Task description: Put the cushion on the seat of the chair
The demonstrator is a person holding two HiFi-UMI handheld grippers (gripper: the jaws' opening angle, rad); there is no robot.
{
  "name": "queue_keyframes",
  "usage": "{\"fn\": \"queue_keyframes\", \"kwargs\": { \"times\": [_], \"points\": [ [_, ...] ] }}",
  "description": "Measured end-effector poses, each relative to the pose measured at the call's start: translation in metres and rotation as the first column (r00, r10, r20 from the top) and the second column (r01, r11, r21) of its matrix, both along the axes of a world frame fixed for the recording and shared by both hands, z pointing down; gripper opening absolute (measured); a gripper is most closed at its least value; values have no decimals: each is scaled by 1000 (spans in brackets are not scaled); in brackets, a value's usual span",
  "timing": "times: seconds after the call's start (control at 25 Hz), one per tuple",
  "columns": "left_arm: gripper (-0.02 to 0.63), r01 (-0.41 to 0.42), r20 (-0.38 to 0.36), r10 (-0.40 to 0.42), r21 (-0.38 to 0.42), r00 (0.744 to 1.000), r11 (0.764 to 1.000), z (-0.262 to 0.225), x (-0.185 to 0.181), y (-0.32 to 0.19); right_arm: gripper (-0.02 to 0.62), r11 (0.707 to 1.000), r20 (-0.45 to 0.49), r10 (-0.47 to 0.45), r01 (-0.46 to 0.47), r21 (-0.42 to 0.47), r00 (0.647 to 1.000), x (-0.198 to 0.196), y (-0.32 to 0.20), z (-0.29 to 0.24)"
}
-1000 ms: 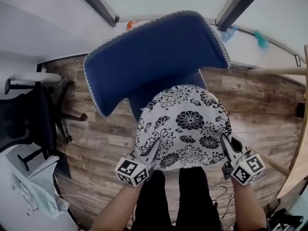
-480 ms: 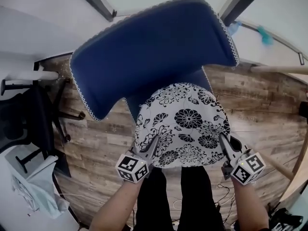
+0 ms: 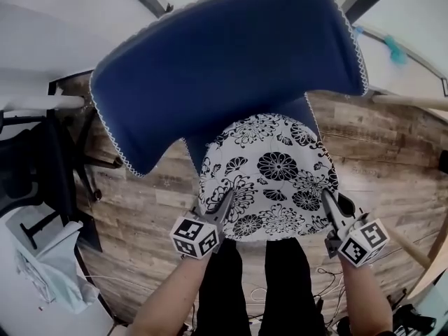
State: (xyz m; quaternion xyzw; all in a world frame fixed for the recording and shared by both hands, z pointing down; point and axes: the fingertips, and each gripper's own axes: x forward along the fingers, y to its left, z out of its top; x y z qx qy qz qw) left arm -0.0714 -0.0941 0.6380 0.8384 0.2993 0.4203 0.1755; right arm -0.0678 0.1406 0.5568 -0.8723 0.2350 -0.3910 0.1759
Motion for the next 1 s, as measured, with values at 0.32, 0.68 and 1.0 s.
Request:
{"fn": "queue_keyframes", "kwargs": {
  "times": [0.32, 0.68, 1.0],
  "points": [
    [168, 49, 0, -49, 62, 999, 997, 22, 20, -17, 35, 1000, 27, -9, 9, 1, 1000, 20, 16, 32],
    [255, 123, -12, -123, 61, 992, 991, 24, 23, -45, 35, 999, 86, -27, 30, -30, 996, 25, 28, 66],
    [255, 99, -37, -97, 71, 995, 992, 9, 11, -65, 35, 997, 89, -45, 50, -64, 995, 18, 10, 58]
  ]
}}
